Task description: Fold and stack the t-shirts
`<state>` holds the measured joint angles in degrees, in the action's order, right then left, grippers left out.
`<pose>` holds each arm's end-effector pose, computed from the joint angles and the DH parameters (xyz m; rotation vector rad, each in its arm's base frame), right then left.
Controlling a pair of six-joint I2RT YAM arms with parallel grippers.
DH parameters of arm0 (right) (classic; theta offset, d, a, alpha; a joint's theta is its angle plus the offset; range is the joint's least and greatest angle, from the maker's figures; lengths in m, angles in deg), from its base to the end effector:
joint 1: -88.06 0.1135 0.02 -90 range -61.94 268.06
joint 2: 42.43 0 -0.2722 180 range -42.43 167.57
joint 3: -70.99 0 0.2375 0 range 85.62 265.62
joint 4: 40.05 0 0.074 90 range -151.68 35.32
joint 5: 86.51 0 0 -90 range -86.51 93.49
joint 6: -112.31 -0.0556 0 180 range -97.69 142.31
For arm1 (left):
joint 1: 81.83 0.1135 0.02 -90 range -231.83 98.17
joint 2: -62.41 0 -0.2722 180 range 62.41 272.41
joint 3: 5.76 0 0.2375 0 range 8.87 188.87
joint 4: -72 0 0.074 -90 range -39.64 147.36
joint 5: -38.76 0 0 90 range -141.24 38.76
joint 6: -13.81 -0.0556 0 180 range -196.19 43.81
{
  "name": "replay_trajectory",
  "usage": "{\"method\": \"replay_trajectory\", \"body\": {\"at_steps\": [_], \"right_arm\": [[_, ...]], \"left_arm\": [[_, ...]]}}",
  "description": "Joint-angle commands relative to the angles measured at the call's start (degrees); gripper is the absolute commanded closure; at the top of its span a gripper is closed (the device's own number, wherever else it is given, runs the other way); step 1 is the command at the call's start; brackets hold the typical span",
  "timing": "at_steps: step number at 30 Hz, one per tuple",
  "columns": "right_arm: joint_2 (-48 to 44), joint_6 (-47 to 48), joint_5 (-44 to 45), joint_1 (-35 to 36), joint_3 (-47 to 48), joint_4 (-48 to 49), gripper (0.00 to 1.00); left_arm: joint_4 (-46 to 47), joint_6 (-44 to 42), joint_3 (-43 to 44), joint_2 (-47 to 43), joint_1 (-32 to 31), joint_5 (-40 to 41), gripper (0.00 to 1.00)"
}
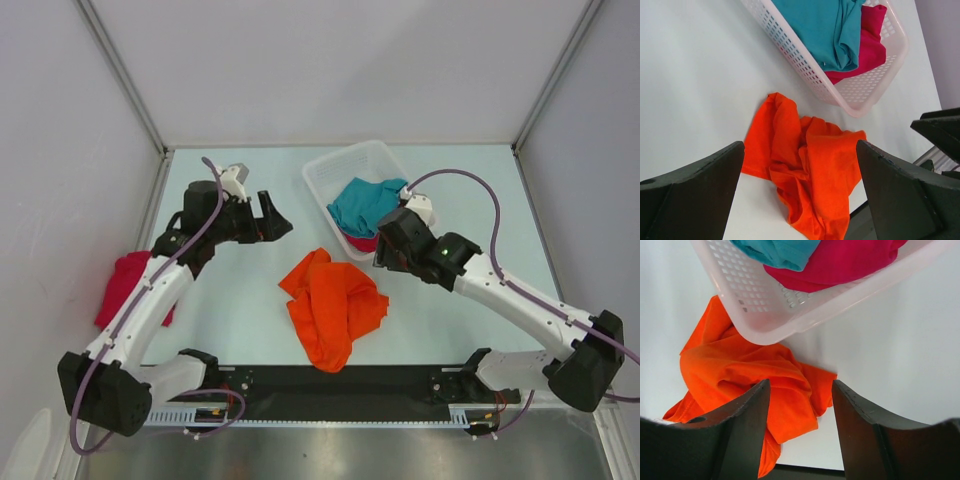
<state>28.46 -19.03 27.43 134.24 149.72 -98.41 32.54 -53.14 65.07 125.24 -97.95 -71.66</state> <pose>0.1863 0.1615 0.3068 0.0797 2.3638 0.2242 0.2237 -0.0848 0.3229 0.0875 2.1796 -0.7760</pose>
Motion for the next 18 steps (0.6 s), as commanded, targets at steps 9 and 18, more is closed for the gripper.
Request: {"method": "replay_trajectory", "body": {"at_steps": [9, 18], "right_arm": [[-6.99, -1.02, -1.8, -0.21, -2.92, 1.89, 0.42], [-10.42, -1.72, -2.06, -0.12, -3.01, -1.89, 0.42]], "left_arm": [[11.44, 3.83, 9.01, 18.99, -5.32, 0.12, 0.0], [27.36, 10.61, 9.62, 32.95, -14.11, 1.88, 0.0]]}}
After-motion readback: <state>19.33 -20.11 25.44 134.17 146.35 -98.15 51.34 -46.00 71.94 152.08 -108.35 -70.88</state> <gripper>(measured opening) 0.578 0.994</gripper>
